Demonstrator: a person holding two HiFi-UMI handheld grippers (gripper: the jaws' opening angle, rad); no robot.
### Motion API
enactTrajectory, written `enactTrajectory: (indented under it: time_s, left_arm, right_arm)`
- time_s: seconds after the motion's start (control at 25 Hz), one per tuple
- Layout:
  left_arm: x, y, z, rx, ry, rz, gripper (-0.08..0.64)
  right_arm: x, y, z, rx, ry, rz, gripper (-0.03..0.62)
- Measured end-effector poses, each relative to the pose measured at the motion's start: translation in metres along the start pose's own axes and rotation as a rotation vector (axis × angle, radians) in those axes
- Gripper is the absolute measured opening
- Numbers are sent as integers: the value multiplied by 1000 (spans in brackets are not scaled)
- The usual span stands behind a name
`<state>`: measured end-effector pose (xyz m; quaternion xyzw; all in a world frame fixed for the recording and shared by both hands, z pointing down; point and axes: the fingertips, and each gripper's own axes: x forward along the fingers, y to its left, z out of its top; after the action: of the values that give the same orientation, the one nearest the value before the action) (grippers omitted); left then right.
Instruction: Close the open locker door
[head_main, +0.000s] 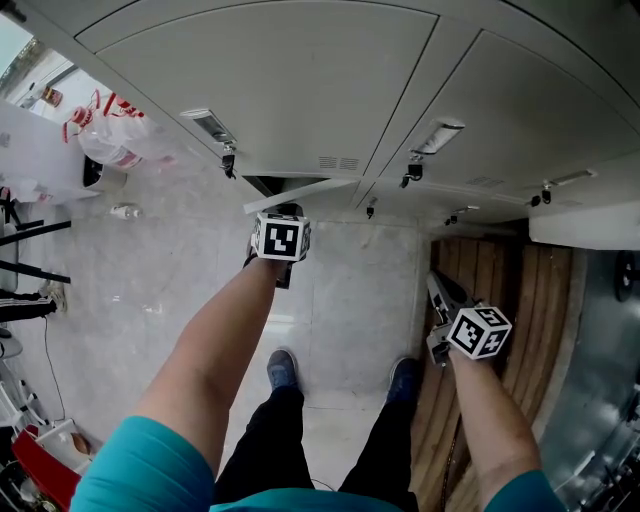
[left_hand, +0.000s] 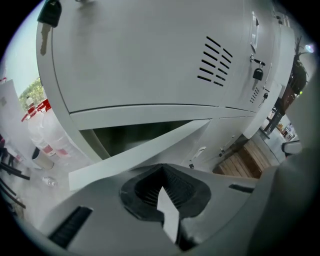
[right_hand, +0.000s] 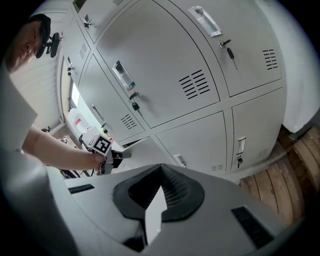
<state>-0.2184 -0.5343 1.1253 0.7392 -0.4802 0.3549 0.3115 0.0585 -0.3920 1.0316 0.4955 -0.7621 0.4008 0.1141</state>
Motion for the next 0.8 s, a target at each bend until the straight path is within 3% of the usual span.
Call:
enactTrajectory:
  time_s: [0.6,0.8]
  left_arm:
    - [16,30,46,-28,-81,53,0]
    - [23,29,44,-1,-99,48,0]
  right_arm:
    - [5,-3,-6,27,-8,-3,-9]
    - [5,-7,-6,34,-11,-2,-9]
